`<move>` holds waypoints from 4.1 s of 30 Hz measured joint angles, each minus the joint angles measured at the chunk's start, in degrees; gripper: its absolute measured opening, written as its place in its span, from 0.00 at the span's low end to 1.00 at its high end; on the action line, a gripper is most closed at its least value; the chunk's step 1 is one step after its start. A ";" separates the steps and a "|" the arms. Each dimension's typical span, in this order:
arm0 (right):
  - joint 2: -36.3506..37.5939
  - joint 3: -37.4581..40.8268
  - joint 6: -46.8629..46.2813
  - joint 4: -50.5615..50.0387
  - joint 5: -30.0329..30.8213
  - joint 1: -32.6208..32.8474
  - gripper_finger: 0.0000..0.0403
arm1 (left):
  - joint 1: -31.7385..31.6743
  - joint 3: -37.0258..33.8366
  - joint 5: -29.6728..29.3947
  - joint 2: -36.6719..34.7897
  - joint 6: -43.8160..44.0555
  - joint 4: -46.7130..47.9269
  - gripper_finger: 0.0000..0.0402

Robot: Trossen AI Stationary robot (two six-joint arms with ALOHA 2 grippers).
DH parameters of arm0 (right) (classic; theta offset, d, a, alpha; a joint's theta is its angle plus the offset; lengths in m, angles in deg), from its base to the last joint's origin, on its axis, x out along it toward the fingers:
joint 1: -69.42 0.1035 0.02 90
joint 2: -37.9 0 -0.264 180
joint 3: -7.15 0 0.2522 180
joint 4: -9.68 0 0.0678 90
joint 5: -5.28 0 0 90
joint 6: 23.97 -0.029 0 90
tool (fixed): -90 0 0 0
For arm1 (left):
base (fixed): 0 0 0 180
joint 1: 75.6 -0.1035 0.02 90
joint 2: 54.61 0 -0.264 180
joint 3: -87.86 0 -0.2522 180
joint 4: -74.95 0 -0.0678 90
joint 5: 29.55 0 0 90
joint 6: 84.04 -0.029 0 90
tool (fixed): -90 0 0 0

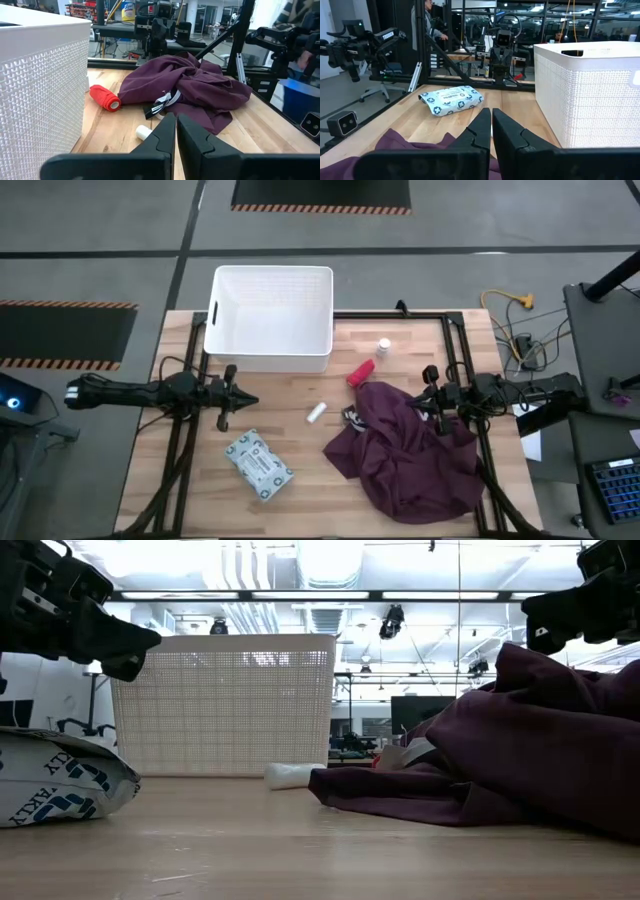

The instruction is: Pick & place medical supplies in basket/bin

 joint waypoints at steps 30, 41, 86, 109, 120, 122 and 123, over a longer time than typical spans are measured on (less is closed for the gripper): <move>-3.36 0.00 -36.94 4.19 43.71 -0.07 0.33 | -0.01 0.02 0.00 -0.02 0.00 -0.02 0.00; -23.81 -16.98 -13.01 5.49 48.24 -0.17 0.65 | -0.01 0.00 0.00 -0.02 0.00 -0.02 0.00; -91.44 -66.82 -37.25 -46.52 16.85 -35.76 0.89 | -0.03 0.00 -0.15 0.00 -0.12 0.00 0.00; -89.08 -66.32 -42.44 -52.14 15.74 -36.38 0.89 | -0.05 0.00 -0.20 0.00 -0.17 0.00 0.00; -87.62 -63.87 -71.76 -62.18 10.53 -36.04 0.89 | -0.05 0.01 -0.19 0.00 -0.15 0.01 0.00; -87.86 -62.48 -72.56 -62.24 8.77 -35.74 0.89 | -0.05 0.02 -0.19 0.00 -0.16 0.00 0.00; -87.87 -61.73 -73.25 -62.30 8.04 -35.49 0.89 | -0.05 0.01 -0.17 0.00 -0.17 0.00 0.00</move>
